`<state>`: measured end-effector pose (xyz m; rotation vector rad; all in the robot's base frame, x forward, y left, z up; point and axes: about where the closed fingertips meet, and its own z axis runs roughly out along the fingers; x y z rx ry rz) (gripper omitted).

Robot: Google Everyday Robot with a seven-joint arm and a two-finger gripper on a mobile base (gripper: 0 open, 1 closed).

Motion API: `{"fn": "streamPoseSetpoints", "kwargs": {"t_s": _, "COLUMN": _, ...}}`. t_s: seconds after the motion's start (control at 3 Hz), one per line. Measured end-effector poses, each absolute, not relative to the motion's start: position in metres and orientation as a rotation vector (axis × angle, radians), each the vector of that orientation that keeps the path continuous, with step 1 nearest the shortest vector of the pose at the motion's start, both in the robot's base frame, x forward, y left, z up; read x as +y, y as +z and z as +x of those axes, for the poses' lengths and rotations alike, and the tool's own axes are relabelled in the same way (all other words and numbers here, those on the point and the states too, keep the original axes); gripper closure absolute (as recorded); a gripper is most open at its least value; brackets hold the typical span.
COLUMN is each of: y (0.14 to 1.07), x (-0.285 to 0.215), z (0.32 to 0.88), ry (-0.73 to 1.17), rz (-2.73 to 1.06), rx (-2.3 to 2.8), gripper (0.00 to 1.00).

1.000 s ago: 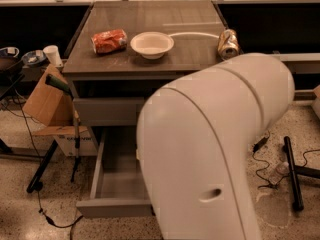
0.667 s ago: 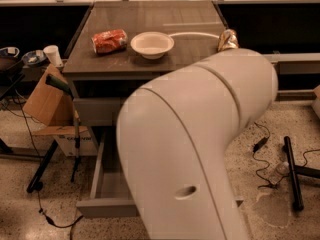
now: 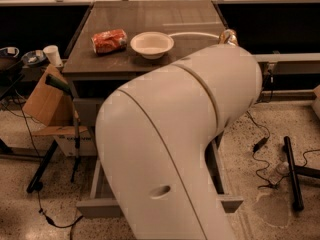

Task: Place rxbar chocolate into middle drawer

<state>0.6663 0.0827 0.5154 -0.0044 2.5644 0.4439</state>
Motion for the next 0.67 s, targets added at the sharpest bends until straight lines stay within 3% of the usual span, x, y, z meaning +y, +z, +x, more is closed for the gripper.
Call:
{"fn": "streamPoseSetpoints", "kwargs": {"t_s": 0.33, "y": 0.5102, "x": 0.0838, "z": 0.6603, "ry": 0.465, "rz": -0.018, "rx": 2.575, "gripper": 0.0}}
{"fn": "streamPoseSetpoints", "kwargs": {"t_s": 0.67, "y": 0.5101, "x": 0.0839, "z": 0.6602, "ry": 0.465, "rz": -0.018, "rx": 2.575, "gripper": 0.0}}
